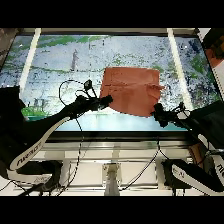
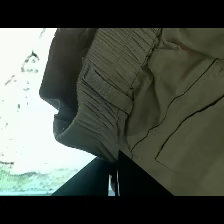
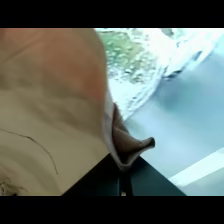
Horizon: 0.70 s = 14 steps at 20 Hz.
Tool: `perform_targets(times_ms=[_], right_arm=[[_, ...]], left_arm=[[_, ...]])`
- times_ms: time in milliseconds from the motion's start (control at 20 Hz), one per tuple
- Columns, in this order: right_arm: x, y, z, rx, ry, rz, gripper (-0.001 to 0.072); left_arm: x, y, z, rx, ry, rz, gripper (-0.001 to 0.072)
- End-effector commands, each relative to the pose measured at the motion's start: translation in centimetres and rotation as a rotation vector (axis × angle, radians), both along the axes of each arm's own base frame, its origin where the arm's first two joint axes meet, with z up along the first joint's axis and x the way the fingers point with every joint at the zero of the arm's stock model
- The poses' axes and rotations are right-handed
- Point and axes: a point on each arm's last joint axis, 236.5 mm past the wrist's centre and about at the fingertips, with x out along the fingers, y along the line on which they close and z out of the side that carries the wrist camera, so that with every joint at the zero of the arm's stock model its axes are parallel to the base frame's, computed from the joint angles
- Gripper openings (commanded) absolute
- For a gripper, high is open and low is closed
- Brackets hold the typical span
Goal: Fold the clothes and pants, and hang the long-sleeved shirts on hangers.
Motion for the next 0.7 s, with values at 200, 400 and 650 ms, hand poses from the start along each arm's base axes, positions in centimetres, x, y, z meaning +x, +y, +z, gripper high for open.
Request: perform_targets(times_ms=[200,400,650], right_arm=[[10.2,-0.5,16.7,-0.103,-0.456,0.085,0.0004],[15.4,-1.0,29.0,-0.160,-0.713,0.087,0.0004],[17.4,-0.5,38.9,-0.169,-0.895,0.101,0.0004]], left_arm=[[9.4,1.6,15.9,-0.297,-0.390,0.181,0.0013],[12.3,1.0,26.1,-0.414,-0.613,0.188,0.0014],[13.1,0.9,35.5,-0.529,-0.784,0.194,0.0014]])
